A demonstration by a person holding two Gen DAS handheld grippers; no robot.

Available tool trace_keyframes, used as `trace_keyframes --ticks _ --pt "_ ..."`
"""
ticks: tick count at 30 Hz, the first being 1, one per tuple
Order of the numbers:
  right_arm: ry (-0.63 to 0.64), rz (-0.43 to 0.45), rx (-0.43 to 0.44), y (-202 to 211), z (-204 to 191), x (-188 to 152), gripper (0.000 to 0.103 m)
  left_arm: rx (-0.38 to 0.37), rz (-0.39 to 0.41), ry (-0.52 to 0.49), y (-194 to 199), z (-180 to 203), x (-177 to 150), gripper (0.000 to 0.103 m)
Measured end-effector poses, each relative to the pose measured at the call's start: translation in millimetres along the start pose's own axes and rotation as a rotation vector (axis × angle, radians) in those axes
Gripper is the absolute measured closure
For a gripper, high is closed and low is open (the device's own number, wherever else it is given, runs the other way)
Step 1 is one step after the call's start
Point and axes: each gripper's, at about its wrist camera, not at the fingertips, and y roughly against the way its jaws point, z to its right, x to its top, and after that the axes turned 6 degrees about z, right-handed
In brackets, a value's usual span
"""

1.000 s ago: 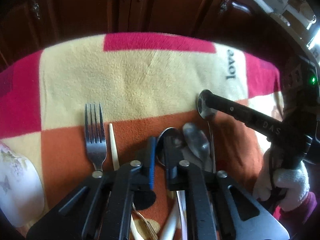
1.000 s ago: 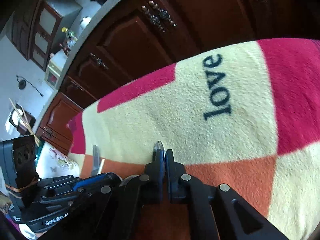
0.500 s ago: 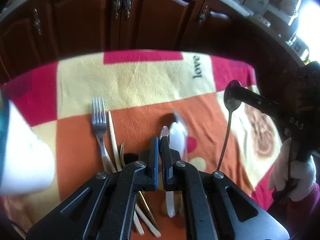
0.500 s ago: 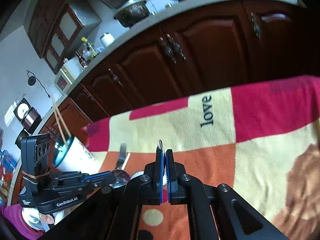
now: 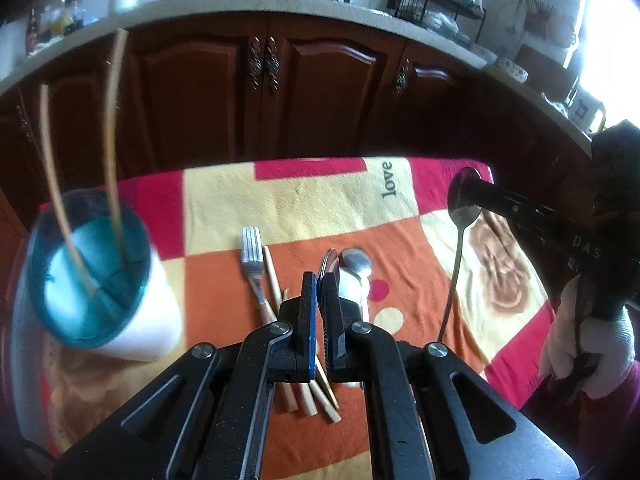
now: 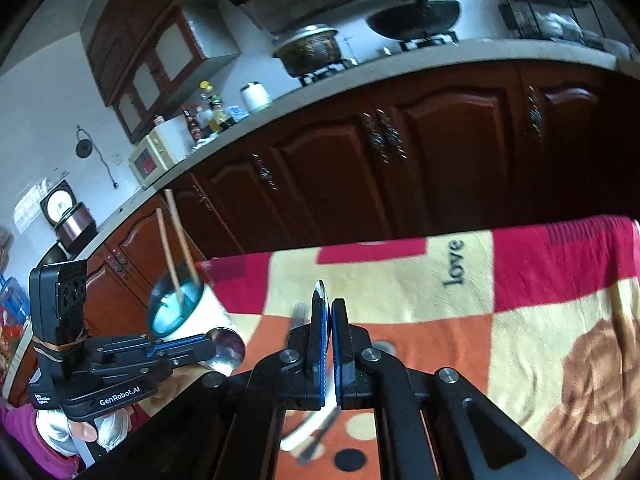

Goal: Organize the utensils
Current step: 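Carry the spoon with the right tool and drop it into the holder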

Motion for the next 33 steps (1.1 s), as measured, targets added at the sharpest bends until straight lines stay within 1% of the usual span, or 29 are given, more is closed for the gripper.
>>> trace_keyframes --ticks 6,11,14,18,21,24,29,33 --pt "0.051 0.042 0.046 -2.1 -46.5 20.7 0.101 0.028 0.063 0.015 36.1 -23.4 10.6 0.101" --pt "0.089 0.078 0.081 -13.9 -88.9 45.1 0.101 0.075 0.124 0.032 68.8 -58.5 29.3 0.102" --pt "0.113 0.109 0.083 -25.0 -114.9 59.4 0.101 0.135 0.166 0.041 86.0 -86.0 44.4 0.102" --pt "0.14 0.151 0.069 -45.3 -146.0 75.9 0.101 0.225 0.218 0.062 98.6 -123.6 64.4 0.101" --pt "0.175 0.184 0.034 -62.7 -163.8 82.5 0.101 0.302 0.255 0.045 99.5 -142.8 72.8 0.101" --pt "0.23 0.208 -0.01 -83.7 -179.8 80.0 0.101 0.357 0.268 0.042 92.4 -159.5 72.5 0.101" --pt "0.289 0.203 -0.055 -117.5 -190.6 62.9 0.101 0.411 0.268 0.036 71.2 -175.9 62.2 0.101" --pt "0.311 0.172 -0.067 -137.7 -192.1 44.8 0.101 0.469 0.271 -0.017 54.8 -176.6 51.3 0.101"
